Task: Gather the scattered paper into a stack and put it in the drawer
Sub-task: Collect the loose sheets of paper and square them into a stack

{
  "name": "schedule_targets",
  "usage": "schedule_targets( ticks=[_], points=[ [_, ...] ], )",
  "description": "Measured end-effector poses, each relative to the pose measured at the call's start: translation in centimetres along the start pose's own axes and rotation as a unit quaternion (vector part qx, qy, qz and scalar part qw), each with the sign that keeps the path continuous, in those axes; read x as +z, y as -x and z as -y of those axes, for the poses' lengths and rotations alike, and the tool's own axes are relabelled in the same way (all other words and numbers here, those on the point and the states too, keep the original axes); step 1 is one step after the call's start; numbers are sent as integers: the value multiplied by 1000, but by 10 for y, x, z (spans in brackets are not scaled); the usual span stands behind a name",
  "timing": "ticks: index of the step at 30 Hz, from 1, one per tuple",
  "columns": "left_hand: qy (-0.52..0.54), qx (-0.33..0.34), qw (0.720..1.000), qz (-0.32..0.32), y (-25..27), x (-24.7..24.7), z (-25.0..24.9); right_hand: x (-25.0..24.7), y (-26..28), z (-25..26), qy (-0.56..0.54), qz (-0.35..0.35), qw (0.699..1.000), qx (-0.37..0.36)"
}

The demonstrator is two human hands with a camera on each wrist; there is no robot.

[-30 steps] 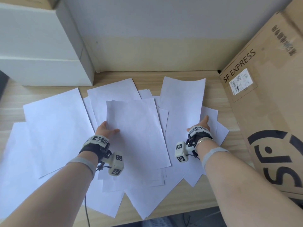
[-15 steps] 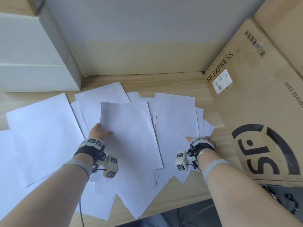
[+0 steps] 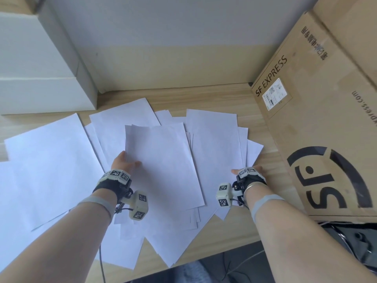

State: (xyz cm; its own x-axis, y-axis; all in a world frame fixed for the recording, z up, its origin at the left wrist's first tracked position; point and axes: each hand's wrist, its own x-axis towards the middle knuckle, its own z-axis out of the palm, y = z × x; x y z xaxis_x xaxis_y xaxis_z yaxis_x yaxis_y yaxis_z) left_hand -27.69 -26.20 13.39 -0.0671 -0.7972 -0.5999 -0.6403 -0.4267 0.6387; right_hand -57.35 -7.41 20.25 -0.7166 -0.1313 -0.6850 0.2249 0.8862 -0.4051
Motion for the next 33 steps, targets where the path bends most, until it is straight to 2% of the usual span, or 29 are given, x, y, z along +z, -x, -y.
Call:
schedule_targets(
  ticks=[1, 3, 6, 9, 13, 17, 22, 27, 33],
  points=[
    [0, 0, 1000, 1, 0, 0, 0, -2, 14, 4, 56, 21, 998, -12],
    [0, 3, 1000, 2, -1, 1, 1, -5, 13, 11, 83, 46, 995, 23],
    [-4, 6, 1000, -1, -3, 1, 2, -5, 5, 10, 65, -13, 998, -21],
    [-15, 6, 1000, -2, -4, 1, 2, 2, -11, 7, 47, -13, 997, -51],
    [-19, 9, 1000, -1, -4, 1, 1, -2, -27, 3, 6, -55, 995, -86],
    [-35, 16, 999, -2, -4, 0, 1, -22, -35, 6, -24, -82, 991, -100],
    [-38, 11, 999, -12, -1, 0, -2, -55, -40, 10, 28, -128, 984, -117],
    [-40, 11, 999, -11, 1, 1, -7, -77, -46, 18, 1, -162, 977, -136],
    [-42, 14, 999, -10, 6, 2, -11, -90, -55, 27, -34, -152, 980, -126]
  ],
)
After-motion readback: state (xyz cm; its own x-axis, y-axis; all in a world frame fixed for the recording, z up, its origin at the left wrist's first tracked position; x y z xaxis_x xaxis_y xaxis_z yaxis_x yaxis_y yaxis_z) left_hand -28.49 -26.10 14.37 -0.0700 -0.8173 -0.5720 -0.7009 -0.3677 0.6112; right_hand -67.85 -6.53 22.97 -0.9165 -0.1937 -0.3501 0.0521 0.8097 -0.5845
